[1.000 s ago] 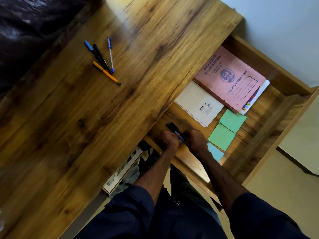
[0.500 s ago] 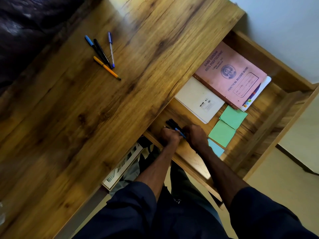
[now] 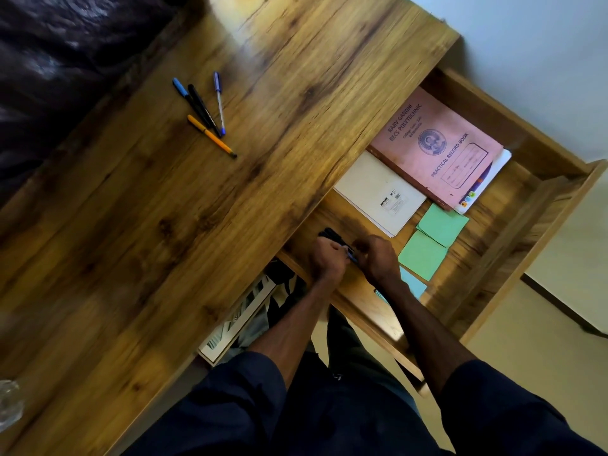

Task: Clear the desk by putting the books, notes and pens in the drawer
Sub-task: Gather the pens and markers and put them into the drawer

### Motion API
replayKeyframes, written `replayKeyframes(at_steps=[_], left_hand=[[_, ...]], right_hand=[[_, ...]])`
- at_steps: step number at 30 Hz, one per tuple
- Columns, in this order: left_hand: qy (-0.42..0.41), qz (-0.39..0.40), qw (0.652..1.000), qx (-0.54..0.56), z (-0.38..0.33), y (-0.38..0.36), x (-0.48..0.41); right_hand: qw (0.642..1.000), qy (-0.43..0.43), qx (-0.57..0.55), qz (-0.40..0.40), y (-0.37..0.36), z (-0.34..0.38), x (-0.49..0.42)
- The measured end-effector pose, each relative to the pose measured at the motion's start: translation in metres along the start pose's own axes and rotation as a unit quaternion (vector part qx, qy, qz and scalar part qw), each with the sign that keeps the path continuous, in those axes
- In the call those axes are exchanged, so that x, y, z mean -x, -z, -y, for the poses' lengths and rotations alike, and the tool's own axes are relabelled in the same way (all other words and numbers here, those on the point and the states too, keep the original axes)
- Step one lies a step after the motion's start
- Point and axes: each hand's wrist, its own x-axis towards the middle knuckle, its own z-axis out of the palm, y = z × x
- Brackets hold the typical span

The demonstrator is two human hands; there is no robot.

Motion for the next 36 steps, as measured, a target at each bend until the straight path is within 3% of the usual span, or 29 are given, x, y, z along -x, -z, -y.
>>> replayKeyframes(at_steps=[7, 12, 19, 25, 31, 36], left_hand=[[-0.205, 0.046, 0.975, -0.078, -0.038, 0.059, 0.033], [-0.256, 0.008, 0.963, -0.084, -0.061, 0.123, 0.028], [-0.225, -0.115, 0.966, -0.048, -0.067, 0.207, -0.032], [-0.141, -0.18, 0.973, -0.03, -0.066, 0.255, -0.092], [-0.075, -0.215, 0.974, -0.01, -0.09, 0.285, -0.126], [-0.054, -0.162, 0.985, 0.004, -0.123, 0.286, -0.147]], right_hand=[[0.989, 0.016, -0.093, -0.116, 0.035, 0.037, 0.012], [0.977, 0.065, -0.138, -0.146, 0.051, 0.091, -0.008], [0.979, 0.124, -0.125, -0.105, 0.036, 0.169, -0.06], [0.986, 0.141, -0.081, -0.046, 0.013, 0.225, -0.102], [0.992, 0.112, -0.054, -0.004, 0.002, 0.266, -0.153], [0.995, 0.076, -0.064, -0.016, 0.0, 0.291, -0.196]])
